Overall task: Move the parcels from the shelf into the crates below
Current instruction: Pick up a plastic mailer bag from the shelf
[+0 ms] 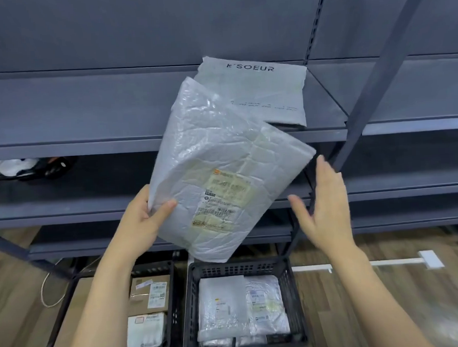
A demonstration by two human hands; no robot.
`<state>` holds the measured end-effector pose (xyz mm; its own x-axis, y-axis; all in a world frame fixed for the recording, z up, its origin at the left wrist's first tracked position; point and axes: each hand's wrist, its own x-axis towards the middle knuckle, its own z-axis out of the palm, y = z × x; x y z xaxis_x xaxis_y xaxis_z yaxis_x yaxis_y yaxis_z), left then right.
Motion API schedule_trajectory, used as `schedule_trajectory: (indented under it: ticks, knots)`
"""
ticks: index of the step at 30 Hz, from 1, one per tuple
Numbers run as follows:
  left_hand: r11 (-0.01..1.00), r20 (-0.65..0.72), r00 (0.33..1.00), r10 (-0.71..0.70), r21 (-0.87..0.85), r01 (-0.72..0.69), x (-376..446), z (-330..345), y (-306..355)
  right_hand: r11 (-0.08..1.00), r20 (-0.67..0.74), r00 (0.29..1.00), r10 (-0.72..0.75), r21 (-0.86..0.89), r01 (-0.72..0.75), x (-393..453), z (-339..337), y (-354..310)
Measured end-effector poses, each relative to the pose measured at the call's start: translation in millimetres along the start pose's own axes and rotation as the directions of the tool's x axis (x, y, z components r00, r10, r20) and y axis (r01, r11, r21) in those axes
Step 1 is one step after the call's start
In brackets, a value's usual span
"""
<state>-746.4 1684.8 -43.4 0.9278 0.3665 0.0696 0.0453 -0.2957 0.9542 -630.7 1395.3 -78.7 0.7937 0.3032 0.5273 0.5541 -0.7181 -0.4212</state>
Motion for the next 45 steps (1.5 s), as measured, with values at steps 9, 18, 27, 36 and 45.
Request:
schedule_trajectory:
  ticks: [9, 18, 27, 36, 45]
  knots:
    - [0.996, -0.078, 0.996, -0.046, -0.073, 0.041, 0.6, 21.4, -1.6, 0.997, 0.17, 0.985, -0.011, 0.082, -0.003, -16.0, 31.4, -23.7]
    - [0.968, -0.139, 0.989, -0.049, -0.251, 0.012, -4.5, 40.7, 1.3, 0.982, 0.176, 0.984, -0.015, 0.188, -0.019, -30.2, 38.0, -27.8]
    - [0.928, -0.161, 0.954, 0.251, 0.32, -0.19, -14.2, 56.0, 4.0, 0.993, 0.04, 0.999, -0.031, 0.114, 0.027, -19.8, 34.9, -33.4]
    - [0.805, -0.101, 0.969, 0.227, 0.579, -0.128, -10.0, 51.4, -16.2, 0.998, 0.044, 0.999, 0.001, 0.063, -0.004, -22.9, 39.2, -37.9]
    - [0.781, -0.054, 0.997, 0.05, 0.624, -0.006, -16.4, 49.7, -47.2, 0.992, 0.127, 0.986, 0.105, 0.057, -0.113, -52.2, 57.4, -42.9]
